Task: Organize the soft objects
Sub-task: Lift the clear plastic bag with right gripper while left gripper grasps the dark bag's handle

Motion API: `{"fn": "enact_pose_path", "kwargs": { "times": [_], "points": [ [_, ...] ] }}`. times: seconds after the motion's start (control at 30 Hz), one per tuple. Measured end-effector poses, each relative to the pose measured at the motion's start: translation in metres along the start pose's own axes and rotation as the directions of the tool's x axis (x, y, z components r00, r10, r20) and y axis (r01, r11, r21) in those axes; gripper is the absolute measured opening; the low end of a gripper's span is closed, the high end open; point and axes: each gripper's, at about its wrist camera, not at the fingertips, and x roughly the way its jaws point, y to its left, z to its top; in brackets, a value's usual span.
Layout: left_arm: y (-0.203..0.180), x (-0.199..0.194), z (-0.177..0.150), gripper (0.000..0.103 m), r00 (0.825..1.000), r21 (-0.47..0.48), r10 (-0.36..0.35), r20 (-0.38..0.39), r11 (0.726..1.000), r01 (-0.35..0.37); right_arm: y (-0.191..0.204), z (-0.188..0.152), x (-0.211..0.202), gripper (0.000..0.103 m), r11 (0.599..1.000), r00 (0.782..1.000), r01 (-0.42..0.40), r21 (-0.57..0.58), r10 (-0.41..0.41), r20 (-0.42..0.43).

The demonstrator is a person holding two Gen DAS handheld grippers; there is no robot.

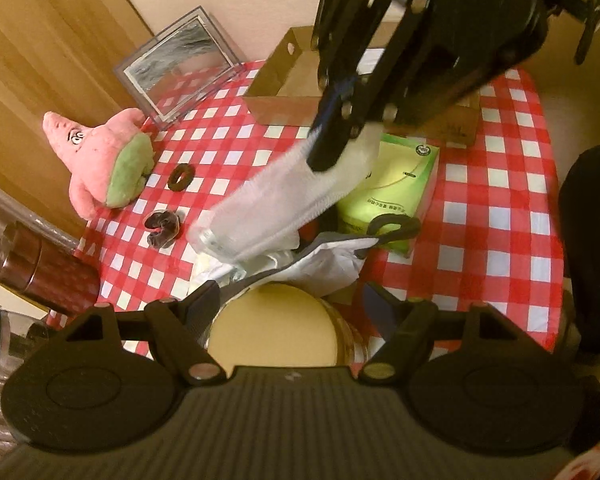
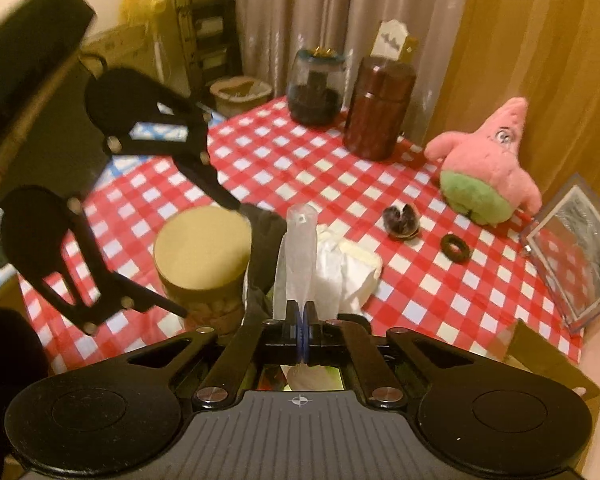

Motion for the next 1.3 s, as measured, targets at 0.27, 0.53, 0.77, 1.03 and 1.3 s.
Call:
{"fn": "enact_pose_path", "kwargs": {
  "times": [0.27,0.53,0.77,1.03,1.3],
  "points": [
    [-0.007,0.020,0.016,0.072,0.999,0.098,-0.004,-0.054,0.995,0.010,-0.002,-0.015,-0.045,0.001,0.998,0.997,0.054,0.030,-0.056,0.056],
    [-0.013,0.043,0.023,0.061,0.992,0.172,0.005,-0.124,0.985,0.017,-0.009,-0.031,-0.082,0.001,0.992,0.990,0.099,0.074,-0.105,0.092],
    [-0.016,0.059,0.026,0.047,0.986,0.199,0.015,-0.166,0.980,0.019,-0.014,-0.044,-0.088,0.001,0.988,0.989,0.114,0.108,-0.122,0.079],
    [-0.011,0.067,0.028,0.019,0.983,0.174,0.016,-0.182,0.985,0.016,-0.018,-0.047,-0.080,0.001,0.984,0.990,0.116,0.134,-0.125,0.062],
    [-0.002,0.059,0.033,0.005,0.987,0.123,0.020,-0.158,0.992,-0.001,-0.021,-0.048,-0.077,0.001,0.978,0.988,0.140,0.154,-0.149,0.050]
  ]
}}
